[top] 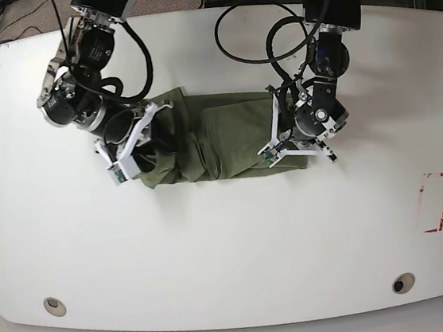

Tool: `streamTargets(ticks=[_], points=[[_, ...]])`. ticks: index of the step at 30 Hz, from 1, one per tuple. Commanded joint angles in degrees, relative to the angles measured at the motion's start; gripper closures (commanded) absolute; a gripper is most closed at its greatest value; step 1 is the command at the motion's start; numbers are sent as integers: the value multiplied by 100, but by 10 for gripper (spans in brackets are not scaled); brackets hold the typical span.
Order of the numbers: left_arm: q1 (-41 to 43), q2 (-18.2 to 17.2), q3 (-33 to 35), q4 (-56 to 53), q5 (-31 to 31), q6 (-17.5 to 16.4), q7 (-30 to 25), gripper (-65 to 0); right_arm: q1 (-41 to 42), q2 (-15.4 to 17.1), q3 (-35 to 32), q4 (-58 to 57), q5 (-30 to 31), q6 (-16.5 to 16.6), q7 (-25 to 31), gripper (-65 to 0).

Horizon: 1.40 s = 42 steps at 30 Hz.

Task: Layout the t-shirt on the table in an organized manner, then fold the t-shirt properly
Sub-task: 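Fold both strip ends inward toward each other with both grippers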

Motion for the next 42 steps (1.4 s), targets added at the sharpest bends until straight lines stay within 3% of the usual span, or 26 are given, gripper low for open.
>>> streamTargets(ticks=[1,12,23,36,42], points=[[-17,161,-82,52,-128,-52,-10,-47,94,-146,-247,107,108,34,153,-13],[-26,575,-944,52,-242,-52,-10,-49,103,-162,-827,89,99,34,390,-13],[9,539,-1410,764,-1051,-52,17,-49,173,-162,-827,72,90,34,390,-13],[97,-41,-2034,263,-2334,-52,-1,-50,200,-162,-880,-69,-200,34,390,-14],[79,-252,-2034,-238,-2932,-52,-62,-50,340,-162,-1302,-289,-490,34,451,-14]])
